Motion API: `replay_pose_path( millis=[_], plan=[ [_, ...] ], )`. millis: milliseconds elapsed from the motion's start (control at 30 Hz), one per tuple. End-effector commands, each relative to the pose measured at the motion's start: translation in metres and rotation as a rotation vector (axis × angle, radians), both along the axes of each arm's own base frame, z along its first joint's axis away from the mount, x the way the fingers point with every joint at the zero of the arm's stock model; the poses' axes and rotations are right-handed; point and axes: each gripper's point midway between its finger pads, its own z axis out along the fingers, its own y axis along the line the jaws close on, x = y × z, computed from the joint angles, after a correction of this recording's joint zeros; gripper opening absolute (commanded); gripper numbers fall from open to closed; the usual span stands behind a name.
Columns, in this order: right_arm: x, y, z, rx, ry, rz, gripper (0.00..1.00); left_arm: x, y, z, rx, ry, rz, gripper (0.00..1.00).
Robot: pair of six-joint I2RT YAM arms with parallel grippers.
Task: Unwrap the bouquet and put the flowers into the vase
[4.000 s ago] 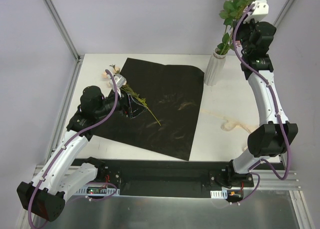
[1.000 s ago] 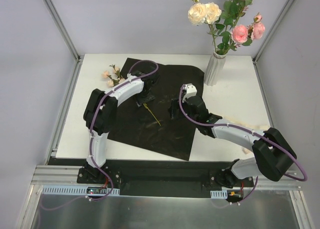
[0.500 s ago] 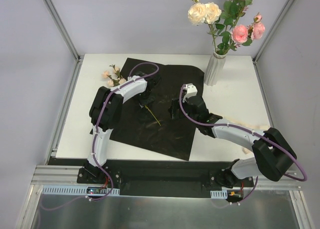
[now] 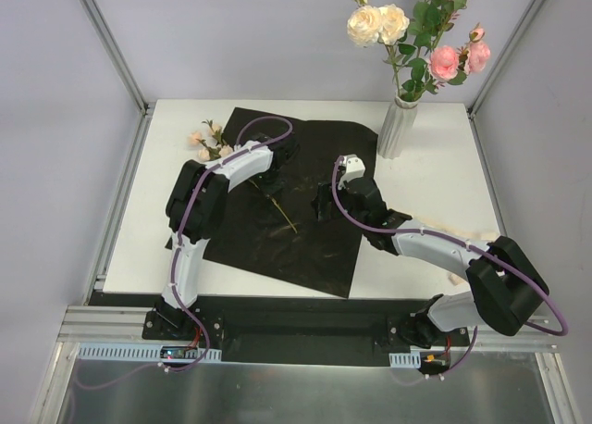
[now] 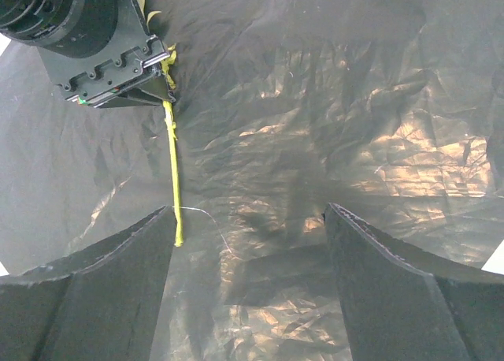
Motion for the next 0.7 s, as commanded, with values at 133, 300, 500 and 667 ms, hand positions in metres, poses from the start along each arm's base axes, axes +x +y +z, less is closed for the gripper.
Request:
replay_pose_path(
  millis=[133, 300, 500, 667],
  plan=[
    [0.005, 0.004, 0.015, 0.044, -0.035, -0.002, 0.78, -0.012, 0.02, -0.002, 0.074, 0.008, 0.063, 0.0],
    [0.006, 0.004, 0.015, 0.04, -0.036, -0.001, 0.78, -0.008, 0.029, 0.042, 0.079, -0.093, 0.031, 0.0],
    [0.006, 0.006, 0.014, 0.04, -0.03, 0.004, 0.78, -0.02, 0.04, 0.092, 0.06, -0.177, -0.05, 0.0],
    [0.008, 0.007, 0.01, 0.013, 0.008, 0.002, 0.79, -0.035, 0.036, 0.107, -0.018, -0.226, -0.167, 0.0]
  ],
)
